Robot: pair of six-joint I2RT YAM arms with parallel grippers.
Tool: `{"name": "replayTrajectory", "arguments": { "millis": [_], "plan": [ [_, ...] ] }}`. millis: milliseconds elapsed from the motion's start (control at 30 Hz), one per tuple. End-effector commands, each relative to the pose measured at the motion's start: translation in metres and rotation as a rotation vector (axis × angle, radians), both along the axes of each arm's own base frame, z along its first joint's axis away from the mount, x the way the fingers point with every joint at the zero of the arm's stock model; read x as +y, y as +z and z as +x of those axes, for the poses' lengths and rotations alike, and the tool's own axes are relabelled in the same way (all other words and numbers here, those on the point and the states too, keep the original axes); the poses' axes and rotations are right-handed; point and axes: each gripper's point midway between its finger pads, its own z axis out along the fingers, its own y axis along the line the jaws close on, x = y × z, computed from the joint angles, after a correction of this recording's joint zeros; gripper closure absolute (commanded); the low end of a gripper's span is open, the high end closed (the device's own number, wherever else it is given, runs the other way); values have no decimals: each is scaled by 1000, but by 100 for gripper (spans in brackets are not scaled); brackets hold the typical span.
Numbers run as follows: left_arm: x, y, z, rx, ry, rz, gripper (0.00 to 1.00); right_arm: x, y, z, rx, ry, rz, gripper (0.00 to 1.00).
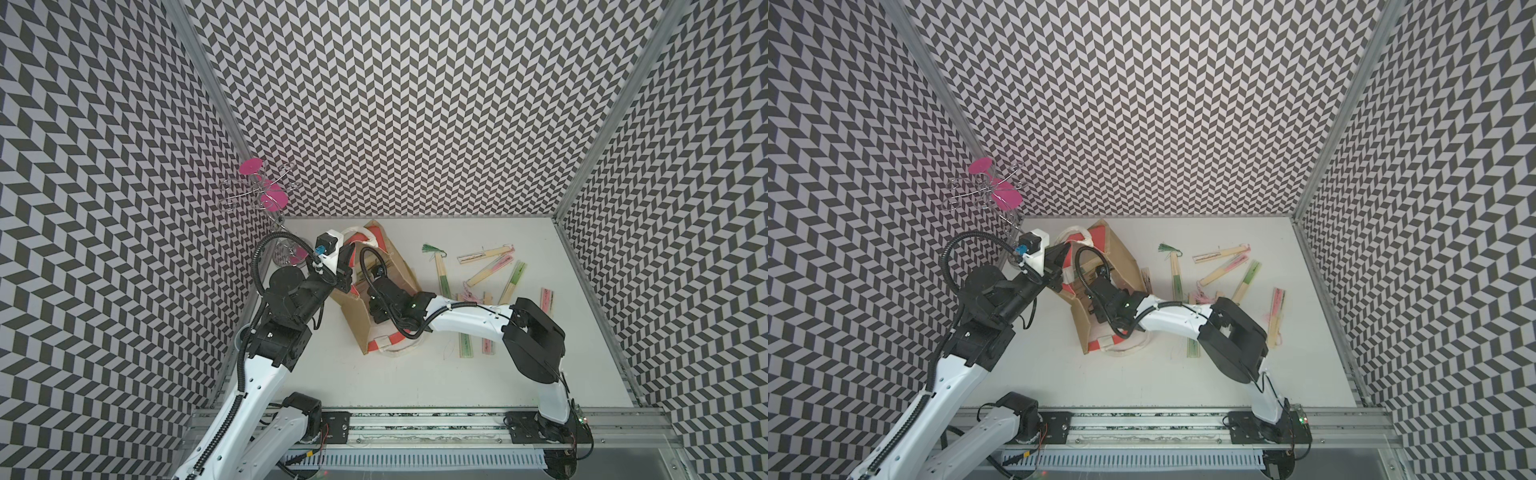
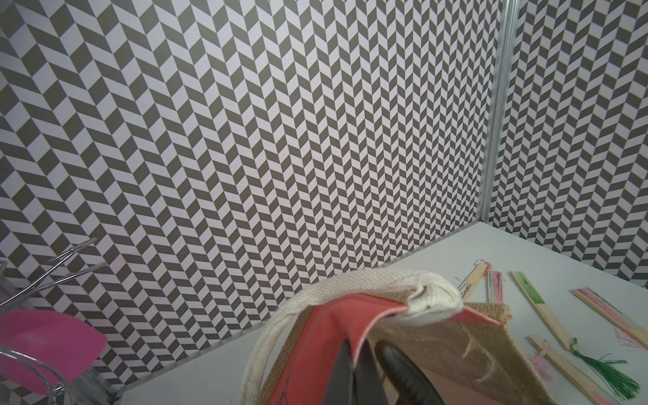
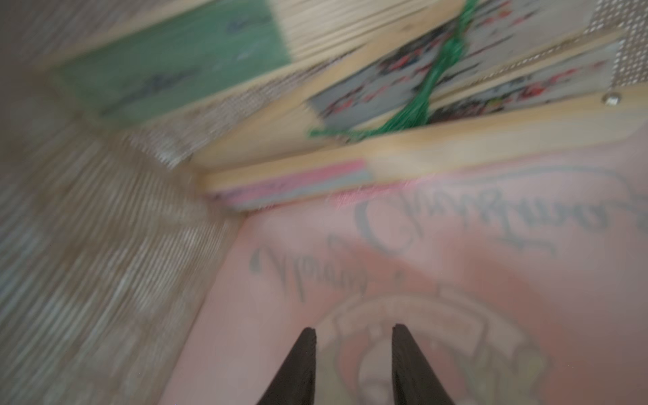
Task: Take out the folding fans from the tote bags
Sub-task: Pick up the folding fan from the canvas bag.
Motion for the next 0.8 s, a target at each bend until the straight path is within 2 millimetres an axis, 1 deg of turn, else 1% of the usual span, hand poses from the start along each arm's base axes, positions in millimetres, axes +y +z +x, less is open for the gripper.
{"name": "replayTrajectory", "arguments": {
  "millis": [0,67,167,267,333,433,467,500,533,633,767],
  "plan": [
    [-6,46,-28,-173,-87,-26,100,13,28,21,45,-44,237,60],
    [-6,46,-37,-196,-105,-10,100,8,38,29,63,-64,327,57],
    [-6,48,-52,-236,-125,12,100,-1,58,34,55,-56,473,52],
    [-8,47,-70,-282,-168,37,100,-16,75,43,25,-105,562,50],
    [-15,45,-87,-326,-234,64,100,-24,85,50,15,-122,611,49],
    [-26,36,-117,-396,-360,107,100,-27,99,54,3,-98,679,48],
    [-26,38,-130,-432,-379,109,100,-29,103,55,-4,-99,692,48],
    [-26,37,-135,-439,-390,114,100,-32,106,57,-13,-104,702,48],
    [-25,35,-137,-436,-387,116,100,-34,109,58,-24,-104,710,48],
    [-20,34,-133,-414,-347,120,100,-37,118,58,-48,-75,744,47],
    [-19,33,-128,-399,-332,120,100,-33,135,49,-84,24,809,48]
  ]
}}
